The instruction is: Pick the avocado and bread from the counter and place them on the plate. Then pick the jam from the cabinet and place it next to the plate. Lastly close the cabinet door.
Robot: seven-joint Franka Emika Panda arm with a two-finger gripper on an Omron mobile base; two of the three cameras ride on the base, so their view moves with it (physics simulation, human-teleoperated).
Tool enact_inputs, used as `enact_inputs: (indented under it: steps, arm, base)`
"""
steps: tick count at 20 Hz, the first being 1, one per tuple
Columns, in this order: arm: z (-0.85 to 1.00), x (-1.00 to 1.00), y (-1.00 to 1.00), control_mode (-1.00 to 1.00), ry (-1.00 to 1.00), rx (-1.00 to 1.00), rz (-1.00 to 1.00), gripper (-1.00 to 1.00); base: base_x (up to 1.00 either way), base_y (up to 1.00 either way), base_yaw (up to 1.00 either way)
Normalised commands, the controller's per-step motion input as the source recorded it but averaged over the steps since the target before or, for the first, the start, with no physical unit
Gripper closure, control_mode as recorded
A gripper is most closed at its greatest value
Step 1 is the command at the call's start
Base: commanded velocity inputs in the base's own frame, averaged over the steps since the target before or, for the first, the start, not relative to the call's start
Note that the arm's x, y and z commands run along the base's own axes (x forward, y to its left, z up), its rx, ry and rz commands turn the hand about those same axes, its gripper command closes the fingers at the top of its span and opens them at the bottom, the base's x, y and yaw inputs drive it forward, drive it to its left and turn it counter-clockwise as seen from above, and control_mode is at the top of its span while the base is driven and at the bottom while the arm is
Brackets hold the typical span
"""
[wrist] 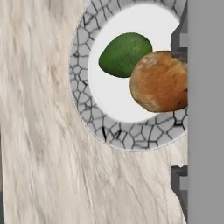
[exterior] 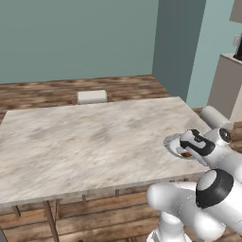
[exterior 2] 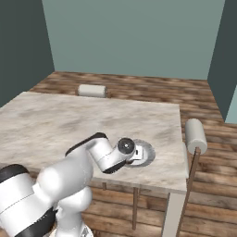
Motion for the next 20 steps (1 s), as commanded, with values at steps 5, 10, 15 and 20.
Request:
enact_inputs:
  steps: [5, 10, 15, 20]
  arm:
    - [0.58, -0.24, 0.0, -1.0, -0.26, 0.0, 0.0, -1.0]
    - [0.58, -0.08, 0.0, -1.0, -0.31, 0.0, 0.0, -1.0]
    - [0.59, -0.34, 0.0, -1.0, -0.18, 0.0, -0.01, -1.0]
    - [0.52, -0.51, 0.0, -1.0, -0.08, 0.0, -0.05, -1.0]
  base:
    - [0.0, 0.0, 0.0]
    - [0.0, 0.0, 0.0]
    - [0.0, 0.0, 0.0]
    - [0.0, 0.0, 0.0]
